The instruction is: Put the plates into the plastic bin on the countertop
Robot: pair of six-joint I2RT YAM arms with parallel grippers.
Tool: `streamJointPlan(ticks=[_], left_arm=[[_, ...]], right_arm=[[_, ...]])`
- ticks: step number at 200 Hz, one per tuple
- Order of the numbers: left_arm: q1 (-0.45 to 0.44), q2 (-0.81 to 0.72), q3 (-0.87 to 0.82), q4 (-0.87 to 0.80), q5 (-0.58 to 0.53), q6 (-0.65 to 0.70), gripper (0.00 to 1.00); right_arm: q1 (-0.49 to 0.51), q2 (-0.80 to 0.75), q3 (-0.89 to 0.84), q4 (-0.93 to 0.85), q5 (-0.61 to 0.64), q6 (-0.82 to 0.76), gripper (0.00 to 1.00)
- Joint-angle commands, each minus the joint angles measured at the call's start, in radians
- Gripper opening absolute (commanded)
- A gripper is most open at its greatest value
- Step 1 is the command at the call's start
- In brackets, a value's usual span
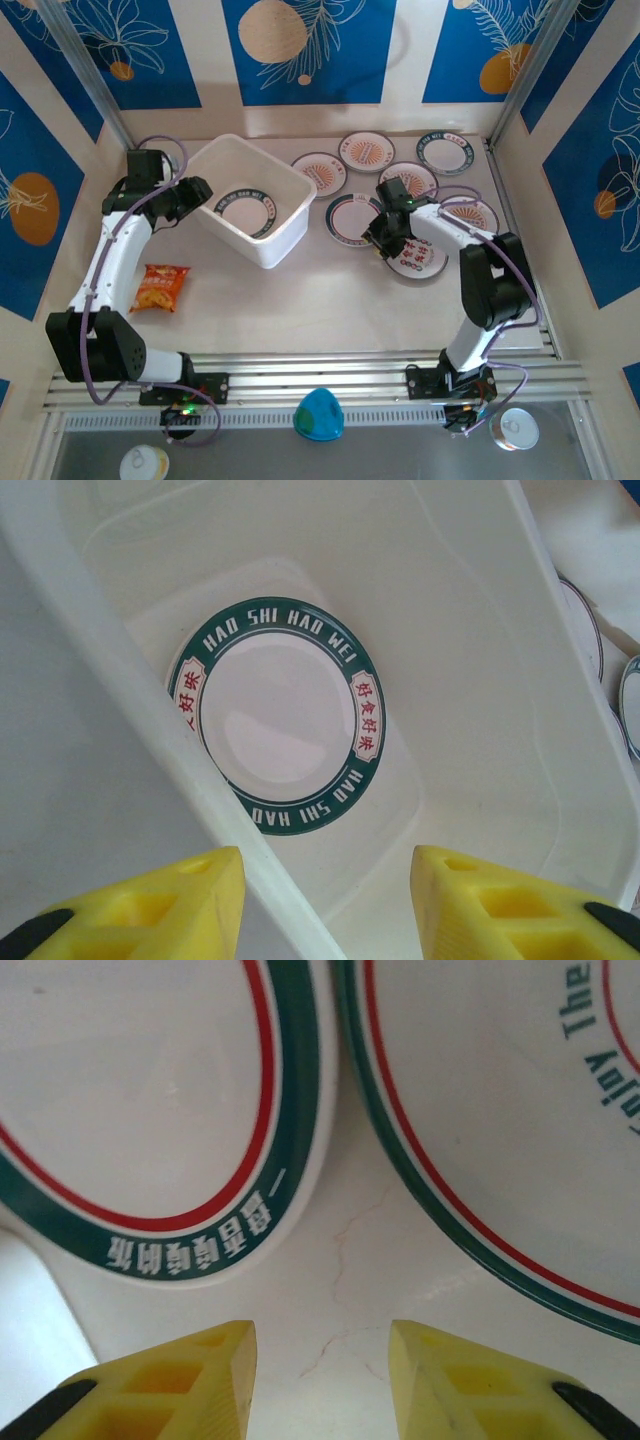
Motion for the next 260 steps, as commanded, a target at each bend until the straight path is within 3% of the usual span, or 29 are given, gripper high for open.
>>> streamJointPlan(ticks=[1,98,260], left_arm=[[-0.009,0.005,-0.009,0.012,0.024,-0.009,0.49],[-0.008,0.025,0.009,0.003,0.016,0.009,0.49],[-0.007,0.056,0.030,-0.025,0.006,0.038,0.49]], right_arm=[[0.017,0.017,0.029,-0.050,0.051,0.096,0.42],[0.080,0.076,0.052,-0.044,0.151,0.293,0.42],[0.127,0.187,0.131,0.033,0.255,0.411,0.41]])
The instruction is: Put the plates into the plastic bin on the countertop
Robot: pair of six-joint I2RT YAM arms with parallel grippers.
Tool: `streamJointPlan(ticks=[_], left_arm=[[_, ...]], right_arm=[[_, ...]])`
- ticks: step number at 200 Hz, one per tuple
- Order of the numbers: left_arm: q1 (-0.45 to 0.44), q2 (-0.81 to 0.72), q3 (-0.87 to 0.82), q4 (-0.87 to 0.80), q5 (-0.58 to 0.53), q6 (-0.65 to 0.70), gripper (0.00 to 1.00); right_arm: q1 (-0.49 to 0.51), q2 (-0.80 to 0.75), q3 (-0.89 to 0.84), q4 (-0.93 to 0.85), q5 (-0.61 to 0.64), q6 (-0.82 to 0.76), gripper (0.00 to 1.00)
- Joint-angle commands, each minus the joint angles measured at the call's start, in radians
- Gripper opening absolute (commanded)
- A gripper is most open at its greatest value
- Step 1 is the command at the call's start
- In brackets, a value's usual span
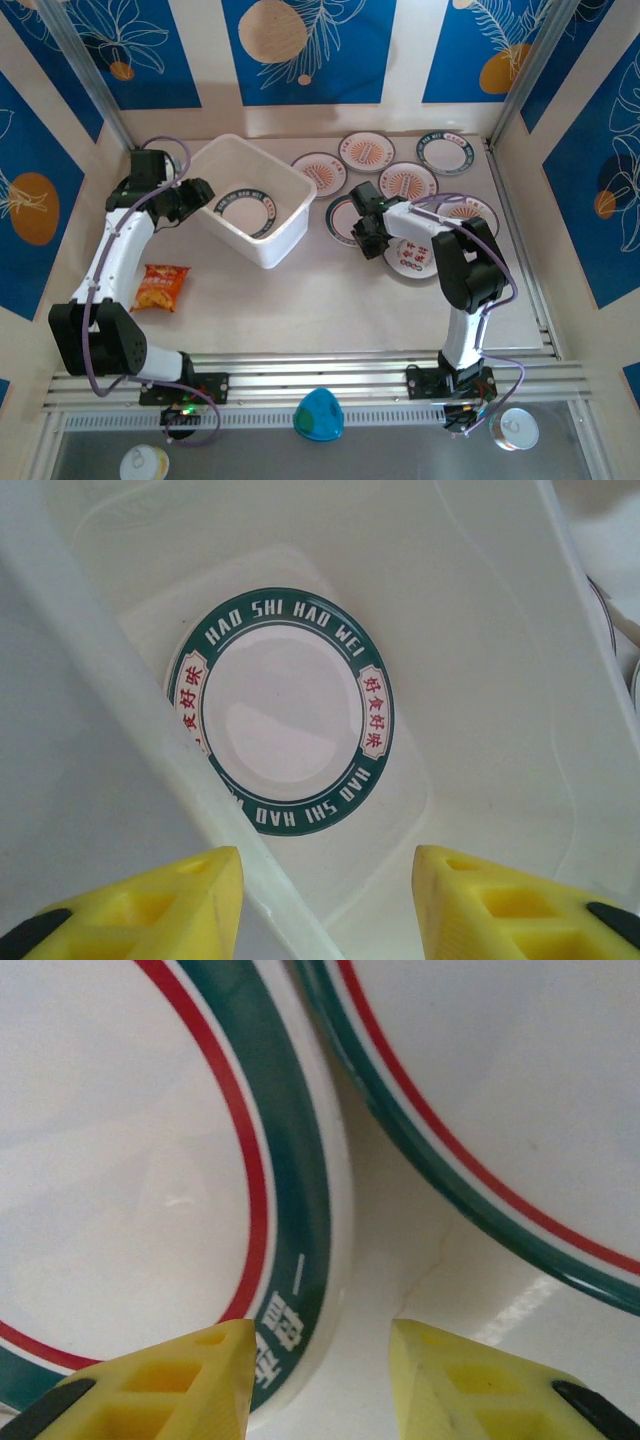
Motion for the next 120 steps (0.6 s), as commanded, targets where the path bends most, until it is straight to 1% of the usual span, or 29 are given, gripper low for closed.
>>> streamJointPlan(ticks=[1,75,120], left_arm=[[-0.007,0.017,0.034,-0.025,0.003,0.030,0.49],[-0.007,0.047,0.060,-0.047,-0.003,0.043,0.49],[-0.007,0.065,0.078,-0.055,0.002,0.046,0.49]], right_arm=[[0.010,0.023,0.030,-0.001,0.037,0.038,0.42],[0.032,0.092,0.026,0.041,0.062,0.100,0.42],[0.062,0.092,0.022,0.010,0.161,0.175,0.40]])
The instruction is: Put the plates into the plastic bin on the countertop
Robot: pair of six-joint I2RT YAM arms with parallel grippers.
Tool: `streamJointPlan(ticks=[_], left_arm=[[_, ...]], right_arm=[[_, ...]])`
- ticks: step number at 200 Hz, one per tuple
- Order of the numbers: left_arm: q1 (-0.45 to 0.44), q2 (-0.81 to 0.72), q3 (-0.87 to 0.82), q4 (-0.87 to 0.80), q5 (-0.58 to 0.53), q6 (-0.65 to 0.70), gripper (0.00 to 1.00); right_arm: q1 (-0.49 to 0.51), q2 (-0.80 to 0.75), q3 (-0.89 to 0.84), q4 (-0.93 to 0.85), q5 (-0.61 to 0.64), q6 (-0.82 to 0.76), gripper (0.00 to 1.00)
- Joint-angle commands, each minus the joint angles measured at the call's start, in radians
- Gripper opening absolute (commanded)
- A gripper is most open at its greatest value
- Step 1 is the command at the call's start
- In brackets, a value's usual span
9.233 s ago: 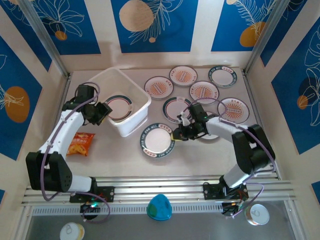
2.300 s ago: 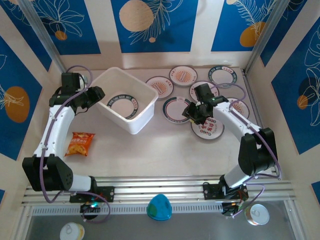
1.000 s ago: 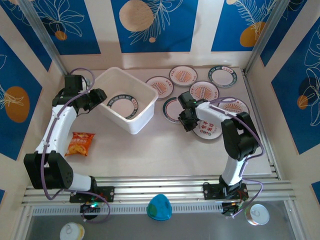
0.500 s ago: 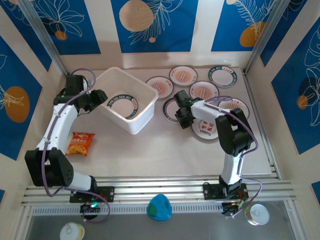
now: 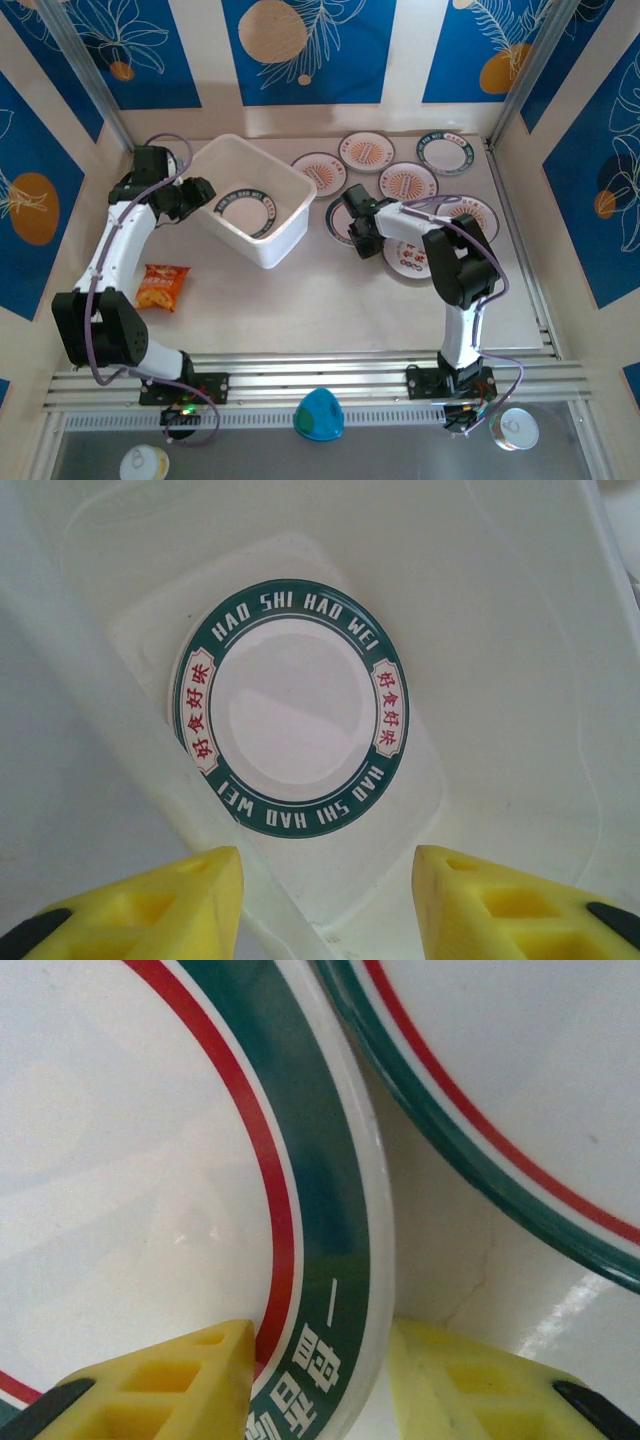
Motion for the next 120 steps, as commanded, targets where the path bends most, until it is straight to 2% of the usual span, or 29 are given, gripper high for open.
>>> streamJointPlan(ticks=[1,120], left_arm=[[-0.007,0.012,0.037,-0.029,0.002,0.023,0.49],[-0.007,-0.007,0.030,-0.023,0.033,0.017,0.49]], right_arm=[[0.022,0.038,0.000,-0.013,0.072,0.075,0.39],[0.084,-0.032,-0.040,-0.053,0.233,0.140,0.14]])
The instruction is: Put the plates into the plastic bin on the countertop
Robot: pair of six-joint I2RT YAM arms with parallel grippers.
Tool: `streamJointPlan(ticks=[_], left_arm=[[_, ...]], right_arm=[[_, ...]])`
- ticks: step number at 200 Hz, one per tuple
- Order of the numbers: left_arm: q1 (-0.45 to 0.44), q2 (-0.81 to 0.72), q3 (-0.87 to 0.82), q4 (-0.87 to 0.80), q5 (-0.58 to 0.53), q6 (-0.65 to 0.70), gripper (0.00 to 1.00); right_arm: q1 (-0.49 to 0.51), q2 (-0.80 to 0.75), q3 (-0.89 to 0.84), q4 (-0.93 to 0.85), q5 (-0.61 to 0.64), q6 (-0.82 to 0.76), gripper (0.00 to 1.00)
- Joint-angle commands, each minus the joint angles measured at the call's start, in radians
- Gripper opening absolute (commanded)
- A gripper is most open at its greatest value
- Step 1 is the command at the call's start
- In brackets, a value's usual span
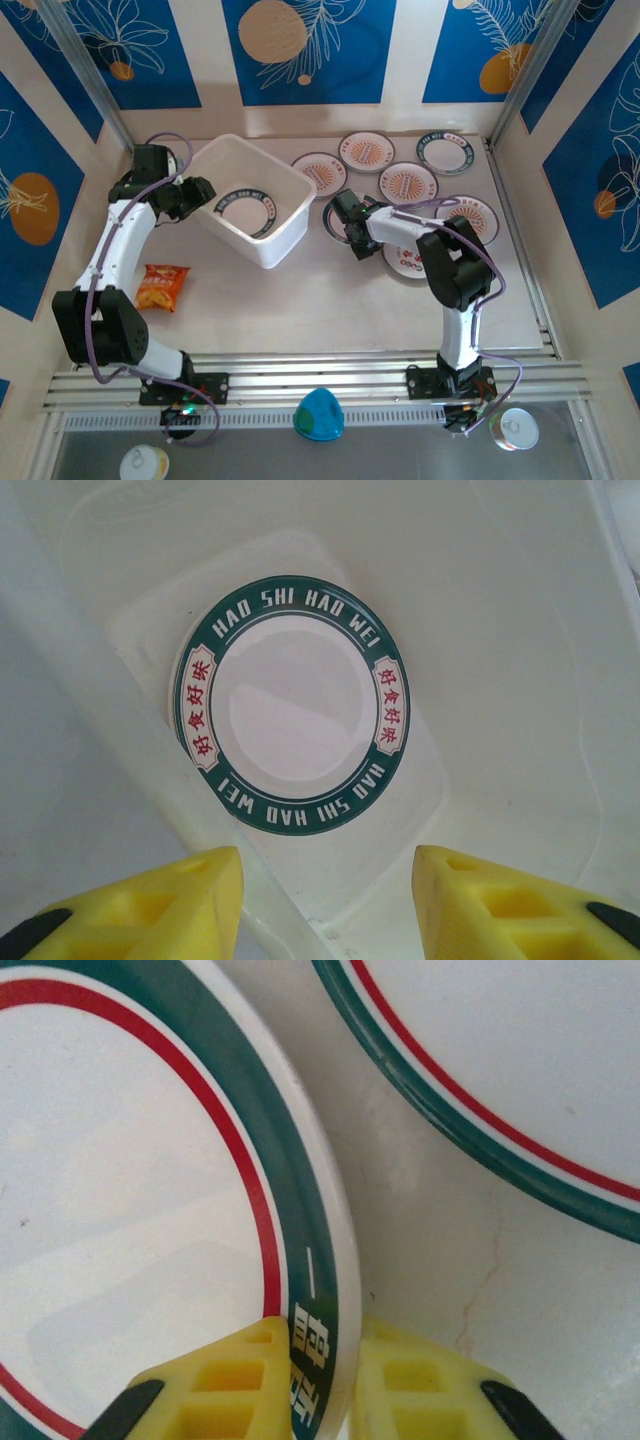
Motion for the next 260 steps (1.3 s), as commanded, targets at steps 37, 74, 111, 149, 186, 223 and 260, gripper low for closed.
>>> streamJointPlan(ticks=[37,74,111,149,186,223,260], left_arm=[[-0.009,-0.044,0.005,0.000,0.041,0.010,0.49],[-0.010,-0.071,0.001,-0.012,0.047,0.007,0.49],[-0.016,-0.091,0.005,-0.025,0.054,0.013,0.50],[-0.022,-0.103,0.003,-0.030,0.085,0.029,0.50],[-0.022,-0.109,0.001,-0.037,0.080,0.049,0.50],[-0.022,-0.102,0.006,-0.051,0.068,0.057,0.50],[-0.022,-0.088,0.042,-0.096,0.020,0.100,0.51]], right_arm=[[0.035,-0.088,-0.070,-0.081,0.094,0.025,0.06],[0.061,-0.172,-0.102,-0.109,0.156,0.024,0.00],[0.088,-0.292,-0.131,-0.125,0.205,-0.040,0.00],[0.106,-0.443,-0.176,-0.135,0.222,-0.126,0.00],[0.103,-0.582,-0.231,-0.103,0.182,-0.232,0.00],[0.101,-0.699,-0.235,-0.137,0.169,-0.296,0.00],[0.089,-0.815,-0.181,-0.057,0.137,-0.485,0.00]])
